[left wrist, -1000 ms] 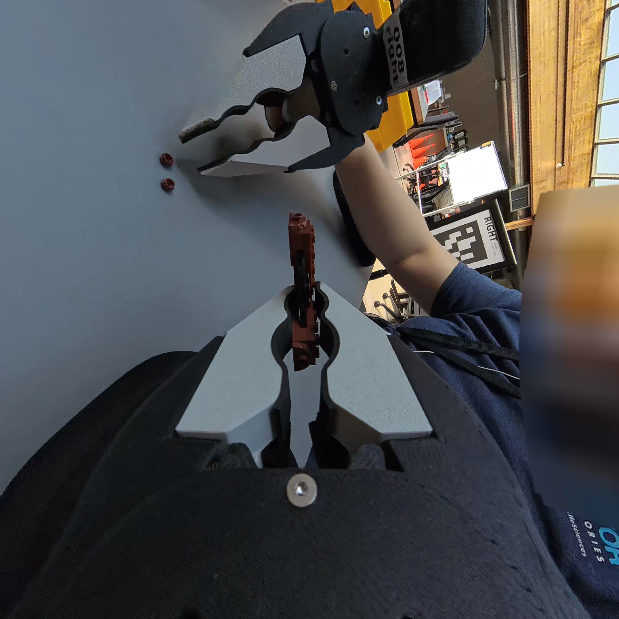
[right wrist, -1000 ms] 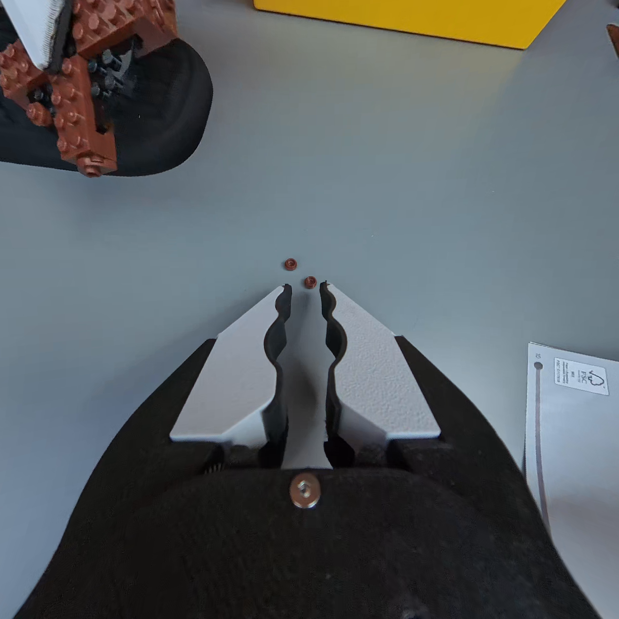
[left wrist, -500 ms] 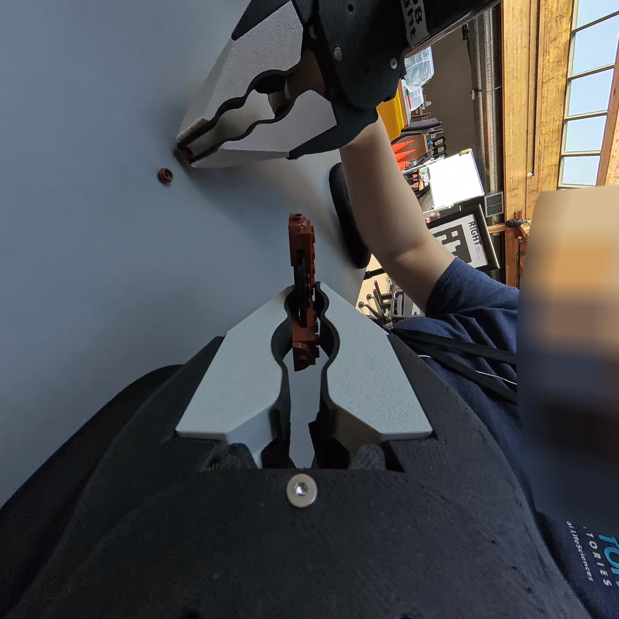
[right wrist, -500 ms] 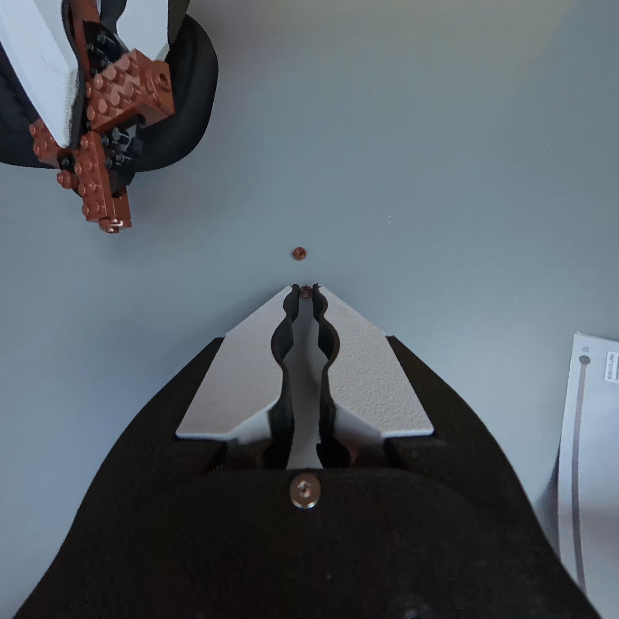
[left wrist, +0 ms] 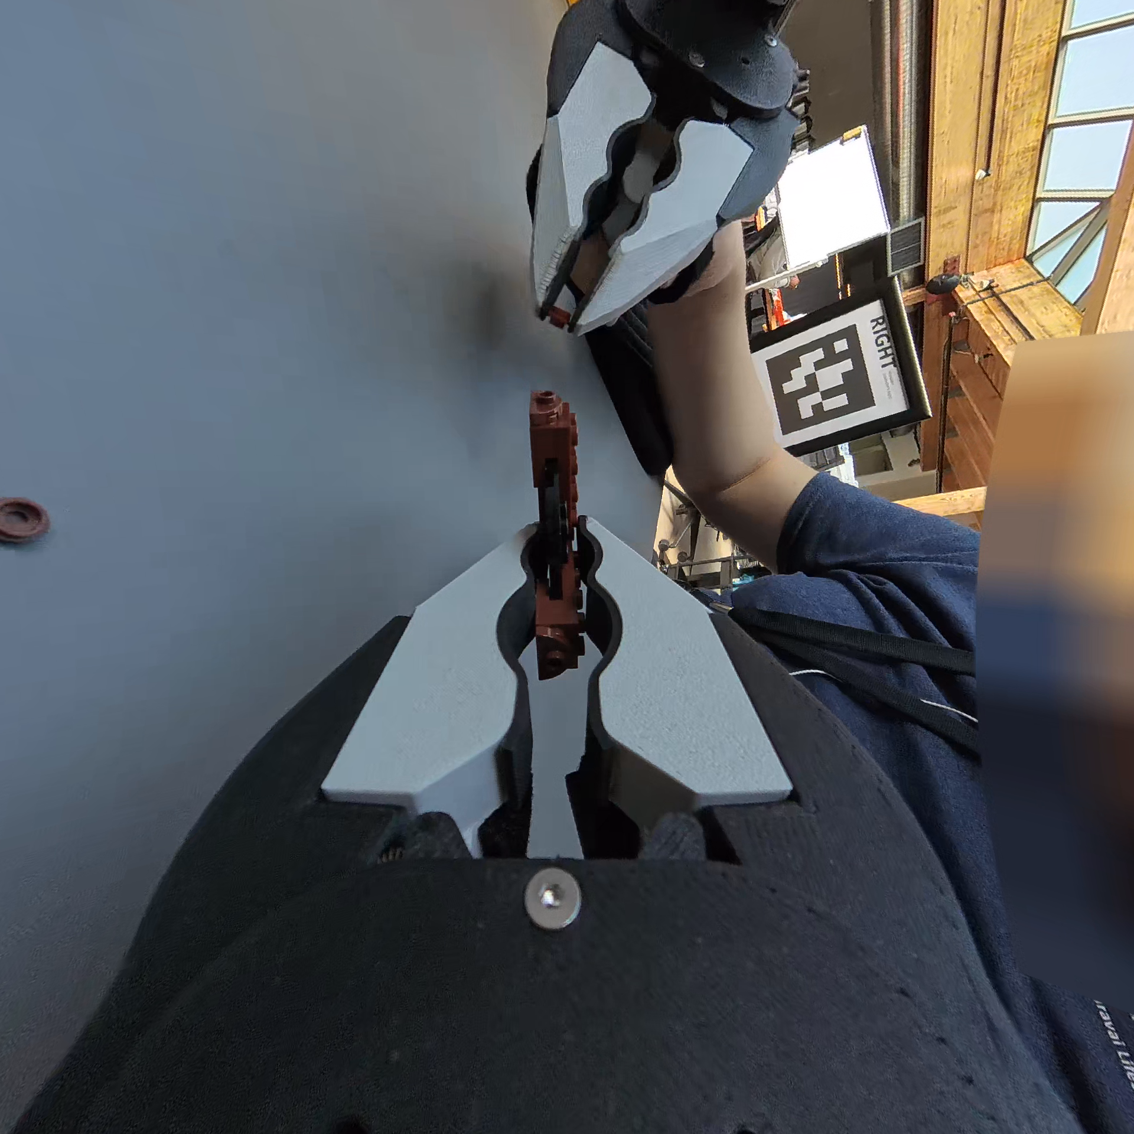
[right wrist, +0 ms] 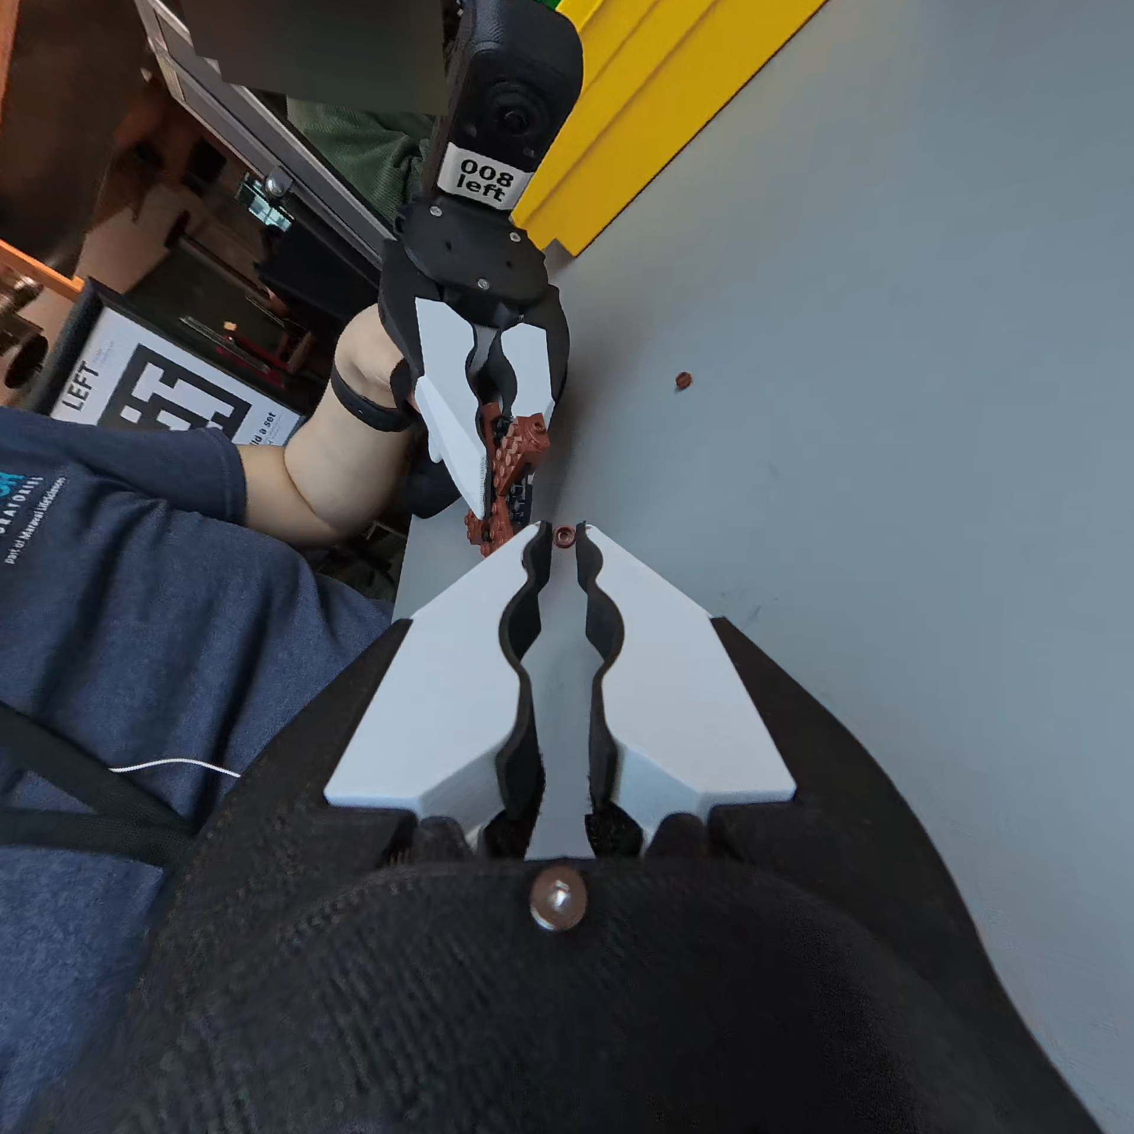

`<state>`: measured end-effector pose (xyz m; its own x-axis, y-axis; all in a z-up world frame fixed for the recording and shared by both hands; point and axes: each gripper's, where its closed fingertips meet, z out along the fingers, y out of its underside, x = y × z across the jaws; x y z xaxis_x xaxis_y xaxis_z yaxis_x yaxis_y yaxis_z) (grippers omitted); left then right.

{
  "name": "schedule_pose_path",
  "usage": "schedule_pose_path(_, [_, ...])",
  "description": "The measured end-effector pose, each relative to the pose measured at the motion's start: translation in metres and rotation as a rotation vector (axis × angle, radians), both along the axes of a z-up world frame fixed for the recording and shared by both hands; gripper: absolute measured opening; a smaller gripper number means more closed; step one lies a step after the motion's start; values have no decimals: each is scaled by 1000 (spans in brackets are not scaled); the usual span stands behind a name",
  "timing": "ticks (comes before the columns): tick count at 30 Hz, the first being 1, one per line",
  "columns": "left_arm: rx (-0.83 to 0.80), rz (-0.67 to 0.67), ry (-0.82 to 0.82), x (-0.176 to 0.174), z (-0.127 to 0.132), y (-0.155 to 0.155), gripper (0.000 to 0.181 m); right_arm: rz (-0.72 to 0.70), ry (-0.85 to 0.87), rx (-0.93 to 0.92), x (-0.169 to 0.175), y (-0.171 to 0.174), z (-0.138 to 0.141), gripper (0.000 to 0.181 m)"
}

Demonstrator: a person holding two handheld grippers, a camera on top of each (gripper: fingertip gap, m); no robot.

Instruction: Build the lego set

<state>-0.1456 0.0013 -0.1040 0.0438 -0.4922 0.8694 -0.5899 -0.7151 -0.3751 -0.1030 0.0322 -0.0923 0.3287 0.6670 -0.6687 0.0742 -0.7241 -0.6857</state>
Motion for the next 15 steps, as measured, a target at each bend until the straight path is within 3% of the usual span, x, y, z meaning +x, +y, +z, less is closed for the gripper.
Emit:
schedule_pose_path(5, [22,6,29,4,-7,-2,6,50,-283,112,10,-5,-38,7])
schedule_pose_path(8, [24,17,20,2,-3,-4,6,70,-352,235,6,-4,-39,9])
schedule_pose_path(12, [35,39,16,-5,0,-2,6,128,-592,570,9,-11,-41,18])
schedule_pose_path(15, [42,66,11,-11,1,1,6,135,-631,622,10,-23,-45,19])
